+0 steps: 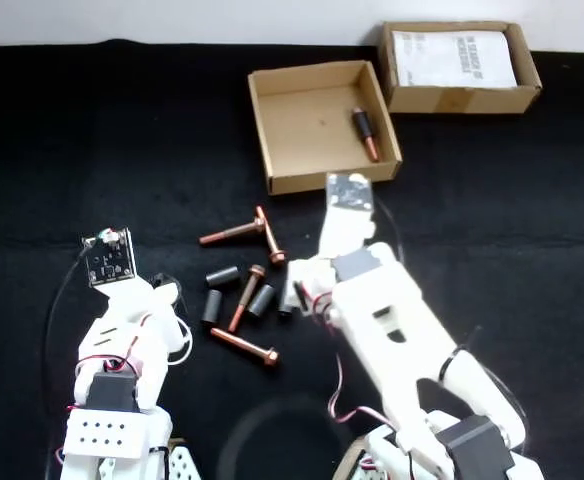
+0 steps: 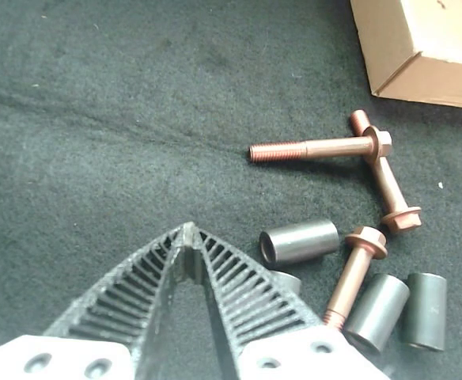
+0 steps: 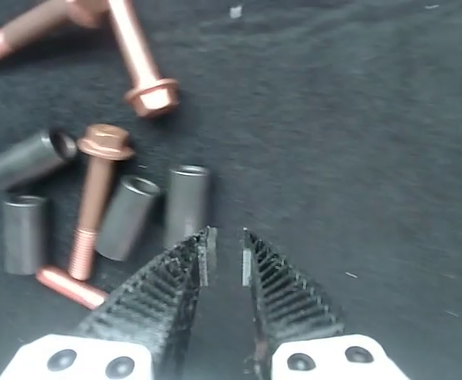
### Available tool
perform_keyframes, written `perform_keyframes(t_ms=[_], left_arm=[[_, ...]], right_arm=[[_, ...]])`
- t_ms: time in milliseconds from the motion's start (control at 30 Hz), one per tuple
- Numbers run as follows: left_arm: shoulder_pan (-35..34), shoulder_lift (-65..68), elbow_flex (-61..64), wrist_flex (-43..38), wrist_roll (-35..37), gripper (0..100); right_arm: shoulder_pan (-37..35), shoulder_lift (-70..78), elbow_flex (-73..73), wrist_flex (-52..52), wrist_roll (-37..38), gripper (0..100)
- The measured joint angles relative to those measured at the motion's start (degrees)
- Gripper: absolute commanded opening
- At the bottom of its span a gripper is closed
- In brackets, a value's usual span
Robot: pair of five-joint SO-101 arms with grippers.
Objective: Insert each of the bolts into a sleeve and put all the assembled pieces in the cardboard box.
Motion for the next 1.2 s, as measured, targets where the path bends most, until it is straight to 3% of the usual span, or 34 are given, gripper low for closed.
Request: perform_keyframes(t_ms=[200, 400, 733, 1200], left_arm=[[0.0, 0.0, 0.0, 0.0, 0.0, 1], [0.0, 0.0, 0.0, 0.0, 0.0, 1], [0.0, 0.0, 0.0, 0.0, 0.0, 1], [0.0, 0.0, 0.0, 0.0, 0.0, 1]], right_arm=[[-3.6, 0.0, 4.2, -8.4, -1.6, 7.2], [-4.5, 0.0, 4.4, -9.9, -1.6, 22.7], [-4.6, 0.9, 4.7, -10.2, -1.6, 23.1], [-4.7, 17.2, -4.4, -11.7, -1.8, 23.1]])
